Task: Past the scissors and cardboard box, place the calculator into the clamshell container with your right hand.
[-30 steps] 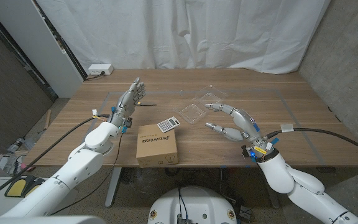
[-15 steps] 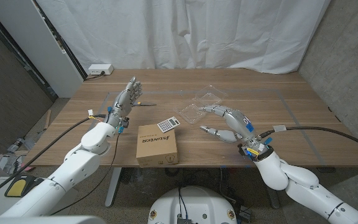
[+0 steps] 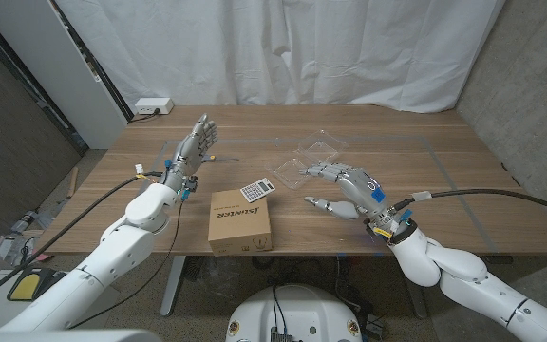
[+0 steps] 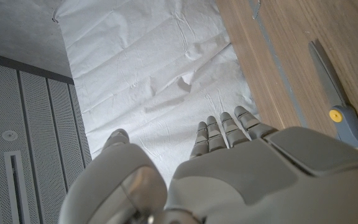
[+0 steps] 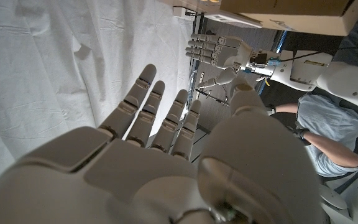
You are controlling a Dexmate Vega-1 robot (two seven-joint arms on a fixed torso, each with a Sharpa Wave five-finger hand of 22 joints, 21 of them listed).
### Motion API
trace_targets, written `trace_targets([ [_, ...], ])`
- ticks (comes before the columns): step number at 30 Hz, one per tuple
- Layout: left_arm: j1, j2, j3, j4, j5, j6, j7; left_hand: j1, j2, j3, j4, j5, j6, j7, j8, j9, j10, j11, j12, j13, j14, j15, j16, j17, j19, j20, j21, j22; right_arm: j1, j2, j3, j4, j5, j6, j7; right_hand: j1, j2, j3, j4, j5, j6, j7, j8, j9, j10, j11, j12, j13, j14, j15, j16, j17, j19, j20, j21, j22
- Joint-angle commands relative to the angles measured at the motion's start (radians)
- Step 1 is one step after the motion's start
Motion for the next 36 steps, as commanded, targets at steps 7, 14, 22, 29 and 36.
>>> trace_targets([
  [7,-0.014,0.006,-0.004,0.008,-0.015,-0.001,-0.020,0.014,0.001,-0.007,0.000,0.006,0.009,-0.002,-0.002,0.003,0.008,-0.007,-0.006,0.005,0.009,-0.003,-0.002,0.004,0.007,-0.010,-0.005,0.004,0.073,-0.050,-0.102,0.015,-0.053,-0.100,-0.026,0.029,0.011,0.008,0.007,0.008,0.004,0.033,-0.011,0.004,0.025,0.031,-0.004,0.003,0.019,-0.169,-0.004,0.001,0.021,-0.159,-0.009,0.002],
  [14,-0.004,0.002,-0.014,0.014,-0.027,-0.015,-0.022,0.015,0.002,-0.008,0.001,0.006,0.010,-0.003,-0.002,0.003,0.009,-0.004,-0.007,0.005,0.009,-0.003,-0.003,0.004,0.008,-0.009,-0.008,0.004,0.105,-0.053,-0.148,0.031,-0.081,-0.119,-0.039,0.049,0.019,0.014,0.002,0.011,-0.004,0.030,-0.016,0.005,0.027,0.026,-0.007,0.004,0.023,-0.171,-0.005,0.001,0.025,-0.161,-0.012,0.002],
  [22,0.004,0.005,-0.013,0.016,-0.037,-0.006,-0.027,0.015,0.002,-0.010,0.001,0.006,0.011,-0.002,-0.003,0.003,0.009,-0.006,-0.008,0.006,0.009,-0.002,-0.003,0.004,0.009,-0.009,-0.012,0.004,0.132,-0.059,-0.184,0.034,-0.088,-0.129,-0.032,0.060,0.021,0.014,0.002,0.011,-0.006,0.019,-0.018,0.006,0.022,0.008,-0.015,0.004,0.023,-0.168,-0.008,0.001,0.025,-0.160,-0.017,0.003],
  [29,0.021,0.010,-0.021,0.012,-0.032,-0.022,-0.026,0.016,0.003,-0.011,0.001,0.006,0.009,-0.002,-0.004,0.003,0.008,-0.006,-0.009,0.006,0.008,-0.002,-0.004,0.004,0.010,-0.010,-0.015,0.005,0.163,-0.059,-0.211,0.049,-0.098,-0.127,-0.026,0.059,0.025,0.013,0.007,0.011,0.011,0.005,-0.013,0.006,0.025,0.002,-0.017,0.004,0.025,-0.167,-0.008,0.002,0.025,-0.159,-0.020,0.004],
  [36,0.034,0.019,-0.025,0.003,-0.040,-0.010,-0.027,0.016,0.004,-0.013,0.001,0.006,0.010,-0.002,-0.005,0.003,0.006,-0.005,-0.011,0.006,0.007,-0.001,-0.005,0.005,0.011,-0.009,-0.019,0.005,0.193,-0.053,-0.235,0.069,-0.091,-0.118,-0.007,0.066,0.032,0.014,0.008,0.011,0.020,0.000,-0.010,0.006,0.031,-0.001,-0.017,0.004,0.029,-0.169,-0.008,0.002,0.029,-0.159,-0.021,0.005],
])
